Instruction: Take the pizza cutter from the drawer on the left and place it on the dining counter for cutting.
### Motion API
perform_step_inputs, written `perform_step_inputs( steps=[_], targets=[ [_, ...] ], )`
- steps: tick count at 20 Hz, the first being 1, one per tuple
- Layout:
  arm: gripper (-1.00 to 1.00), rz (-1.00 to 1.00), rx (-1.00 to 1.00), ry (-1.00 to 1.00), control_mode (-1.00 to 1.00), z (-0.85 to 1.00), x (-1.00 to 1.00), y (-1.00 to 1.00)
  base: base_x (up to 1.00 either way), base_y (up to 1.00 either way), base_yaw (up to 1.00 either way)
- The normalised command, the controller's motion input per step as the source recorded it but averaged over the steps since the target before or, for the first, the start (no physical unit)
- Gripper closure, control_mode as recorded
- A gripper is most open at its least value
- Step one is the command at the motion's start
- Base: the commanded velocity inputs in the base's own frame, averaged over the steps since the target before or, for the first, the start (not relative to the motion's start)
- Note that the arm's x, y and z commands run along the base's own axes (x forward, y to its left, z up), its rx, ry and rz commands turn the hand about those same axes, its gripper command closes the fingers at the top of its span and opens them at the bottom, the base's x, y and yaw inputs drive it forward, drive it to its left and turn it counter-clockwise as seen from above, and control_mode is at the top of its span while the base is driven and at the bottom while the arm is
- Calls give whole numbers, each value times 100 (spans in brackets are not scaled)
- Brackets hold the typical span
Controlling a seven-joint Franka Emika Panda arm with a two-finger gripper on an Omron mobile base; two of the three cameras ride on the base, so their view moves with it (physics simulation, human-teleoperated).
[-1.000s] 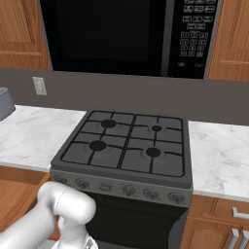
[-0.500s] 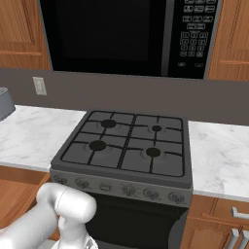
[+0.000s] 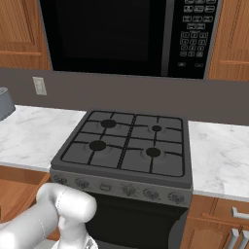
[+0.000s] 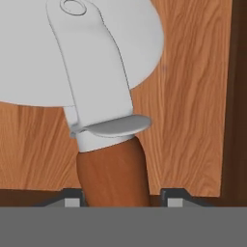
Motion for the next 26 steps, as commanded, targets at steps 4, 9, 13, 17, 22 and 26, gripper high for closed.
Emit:
perform_step_inputs(
  steps=[4,9,13,17,22,26],
  targets=[
    [100,0,-1,0,-100,22,0,0,0,0,0],
    [100,0,-1,0,-100,27,0,0,0,0,0],
    [100,0,-2,0,-100,20,0,0,0,0,0],
    [100,0,0,0,-100,38,0,0,0,0,0],
    [100,0,-2,0,-100,48,0,-7,0,0,0],
    [100,0,0,0,-100,19,0,-79,0,0,0]
  ],
)
